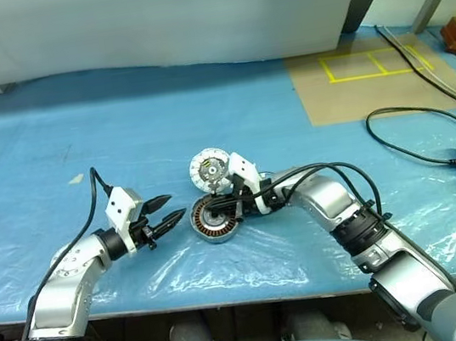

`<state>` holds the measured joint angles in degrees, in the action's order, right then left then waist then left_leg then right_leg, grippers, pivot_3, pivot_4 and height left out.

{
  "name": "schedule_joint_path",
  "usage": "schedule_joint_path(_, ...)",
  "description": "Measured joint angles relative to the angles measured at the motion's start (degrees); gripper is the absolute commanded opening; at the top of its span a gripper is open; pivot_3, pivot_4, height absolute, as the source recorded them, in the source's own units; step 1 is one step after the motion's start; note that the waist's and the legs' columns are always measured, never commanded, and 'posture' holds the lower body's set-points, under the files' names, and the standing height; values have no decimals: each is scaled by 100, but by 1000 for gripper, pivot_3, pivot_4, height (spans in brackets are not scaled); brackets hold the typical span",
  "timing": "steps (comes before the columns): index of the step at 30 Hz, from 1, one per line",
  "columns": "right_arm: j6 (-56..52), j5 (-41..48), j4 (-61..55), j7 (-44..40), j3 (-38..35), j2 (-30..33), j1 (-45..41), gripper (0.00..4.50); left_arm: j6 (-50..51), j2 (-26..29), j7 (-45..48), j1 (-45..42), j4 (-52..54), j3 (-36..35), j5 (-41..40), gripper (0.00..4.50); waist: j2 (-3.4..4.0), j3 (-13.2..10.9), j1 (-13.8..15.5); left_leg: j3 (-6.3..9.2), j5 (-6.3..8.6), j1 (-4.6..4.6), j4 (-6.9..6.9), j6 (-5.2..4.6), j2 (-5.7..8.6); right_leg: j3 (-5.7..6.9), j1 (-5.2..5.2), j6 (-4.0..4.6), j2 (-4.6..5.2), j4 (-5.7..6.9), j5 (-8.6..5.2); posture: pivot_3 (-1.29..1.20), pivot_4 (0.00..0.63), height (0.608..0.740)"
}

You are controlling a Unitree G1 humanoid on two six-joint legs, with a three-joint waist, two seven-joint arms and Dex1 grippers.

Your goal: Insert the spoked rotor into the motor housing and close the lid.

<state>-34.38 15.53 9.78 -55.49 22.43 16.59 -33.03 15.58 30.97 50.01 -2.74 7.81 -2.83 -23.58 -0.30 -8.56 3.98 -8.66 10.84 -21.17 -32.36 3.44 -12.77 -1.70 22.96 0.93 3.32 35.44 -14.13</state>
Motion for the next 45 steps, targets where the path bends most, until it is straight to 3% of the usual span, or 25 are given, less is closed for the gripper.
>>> schedule_joint_path(10,-1202,1445,-548,-157,-1226,-320,81,39,-38,-1,40,-62,-39,47,8,2620,-2,-3,-18,0,0,-14,8,0,-4,2,18,-19,-6,-2,11,0,150,740)
schedule_joint_path(14,-1290,1395,-562,-116,-1062,-304,119,39,-45,-1,68,-64,-66,48,15,2620,-2,-3,-11,0,0,-16,8,1,-3,3,18,-19,-4,-5,12,0,150,740)
schedule_joint_path(21,-189,126,-183,-57,260,94,21,39,-58,-2,100,-131,-110,77,21,2620,0,0,-15,-1,0,11,8,1,-3,1,-4,1,-2,-3,-1,0,150,740)
schedule_joint_path(27,-158,233,-9,-53,17,-2,42,39,-81,-16,99,-149,-149,81,55,2620,0,0,-12,-2,1,11,1,-1,0,-6,-4,5,1,1,-1,0,150,740)
schedule_joint_path(35,-1187,1521,-458,-99,-1207,-276,25,39,-90,-91,98,-186,-242,103,110,2620,0,-5,-20,-2,-1,-8,7,-1,-3,1,12,-16,-5,-4,13,0,150,740)
schedule_joint_path(45,-280,210,26,56,-42,-9,-48,39,-116,-118,96,-214,-261,104,146,2620,0,-4,-11,2,2,-10,17,4,-4,9,8,-15,-4,-17,12,0,150,740)
